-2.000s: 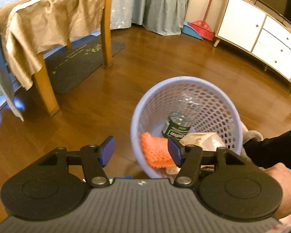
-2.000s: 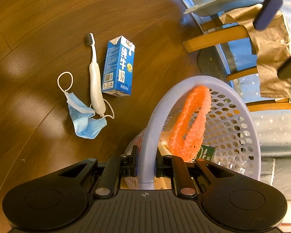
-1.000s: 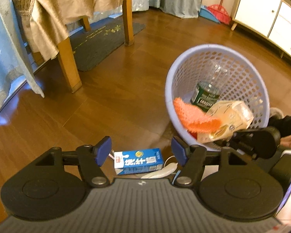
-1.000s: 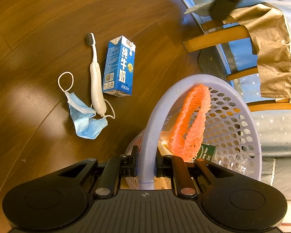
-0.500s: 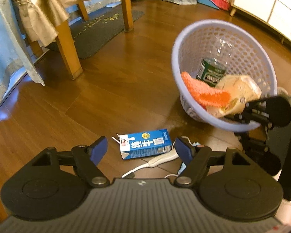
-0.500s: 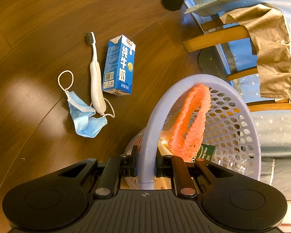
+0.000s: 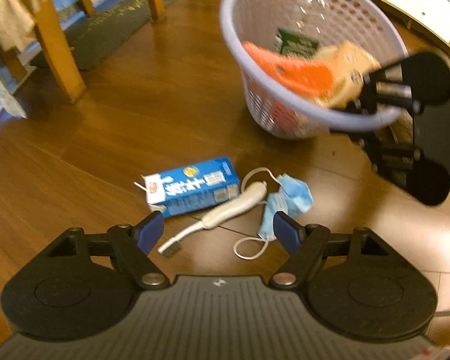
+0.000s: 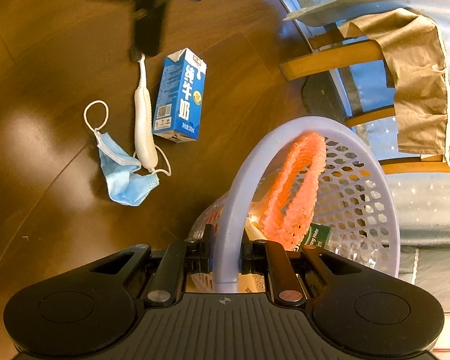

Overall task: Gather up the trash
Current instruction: 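Move the left gripper down to the blue surgical mask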

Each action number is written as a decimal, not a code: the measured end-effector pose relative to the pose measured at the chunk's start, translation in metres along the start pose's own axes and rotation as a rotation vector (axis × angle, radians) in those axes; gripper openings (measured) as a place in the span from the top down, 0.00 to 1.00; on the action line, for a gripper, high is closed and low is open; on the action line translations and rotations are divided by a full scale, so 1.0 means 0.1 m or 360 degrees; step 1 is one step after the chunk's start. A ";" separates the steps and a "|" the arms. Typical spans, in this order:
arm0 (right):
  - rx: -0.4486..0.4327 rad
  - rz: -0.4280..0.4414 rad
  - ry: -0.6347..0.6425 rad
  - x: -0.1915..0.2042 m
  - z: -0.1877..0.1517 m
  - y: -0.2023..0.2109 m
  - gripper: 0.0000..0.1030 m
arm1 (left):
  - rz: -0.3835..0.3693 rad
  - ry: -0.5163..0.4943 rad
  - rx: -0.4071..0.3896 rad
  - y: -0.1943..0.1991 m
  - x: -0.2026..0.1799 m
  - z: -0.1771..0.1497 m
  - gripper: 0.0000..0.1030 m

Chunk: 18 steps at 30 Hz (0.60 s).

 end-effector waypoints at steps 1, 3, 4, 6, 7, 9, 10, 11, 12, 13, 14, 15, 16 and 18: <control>0.0003 -0.0001 -0.0005 -0.01 -0.01 -0.01 0.90 | -0.0012 -0.0012 0.0008 -0.04 -0.03 -0.01 0.26; 0.0008 -0.0003 -0.0012 -0.03 -0.02 -0.02 0.90 | -0.0036 -0.0038 0.0017 -0.12 -0.10 -0.02 0.26; 0.0010 -0.0004 -0.0014 -0.04 -0.02 -0.03 0.90 | -0.0046 -0.0056 0.0020 -0.16 -0.13 -0.02 0.26; 0.0011 -0.0007 -0.0015 -0.05 -0.03 -0.04 0.90 | -0.0066 -0.0096 0.0021 -0.25 -0.21 -0.01 0.26; 0.0012 -0.0008 -0.0014 -0.05 -0.03 -0.04 0.90 | -0.0082 -0.0113 0.0019 -0.30 -0.25 0.00 0.26; 0.0011 -0.0012 -0.0014 -0.06 -0.04 -0.04 0.90 | -0.0104 -0.0147 0.0010 -0.40 -0.32 0.04 0.26; 0.0012 -0.0013 -0.0013 -0.06 -0.05 -0.05 0.90 | -0.0110 -0.0151 -0.0004 -0.43 -0.35 0.06 0.26; 0.0012 -0.0016 -0.0009 -0.06 -0.05 -0.05 0.90 | -0.0120 -0.0147 -0.0015 -0.48 -0.38 0.08 0.26; 0.0013 -0.0018 -0.0007 -0.06 -0.05 -0.06 0.90 | -0.0130 -0.0149 -0.0021 -0.52 -0.41 0.11 0.26; 0.0014 -0.0021 -0.0003 -0.06 -0.05 -0.06 0.90 | -0.0141 -0.0154 -0.0033 -0.54 -0.43 0.13 0.26; 0.0014 -0.0027 0.0005 -0.06 -0.06 -0.07 0.90 | -0.0152 -0.0163 -0.0044 -0.57 -0.47 0.15 0.26; 0.0017 -0.0031 0.0009 -0.06 -0.07 -0.08 0.90 | -0.0161 -0.0168 -0.0052 -0.60 -0.51 0.17 0.26; 0.0021 -0.0034 0.0011 -0.06 -0.07 -0.09 0.90 | -0.0174 -0.0167 -0.0058 -0.62 -0.54 0.19 0.26; 0.0032 -0.0039 0.0011 -0.07 -0.09 -0.12 0.90 | -0.0199 -0.0159 -0.0070 -0.67 -0.60 0.20 0.26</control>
Point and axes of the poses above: each gripper's, at about its wrist camera, not at the fingertips, and y roughly against the way its jaws point, x to its left, z to its top, the point moved 2 cm from there along -y, roughly the way its jaws point, and after that the axes turned 10 degrees about x, right-handed, at the moved point
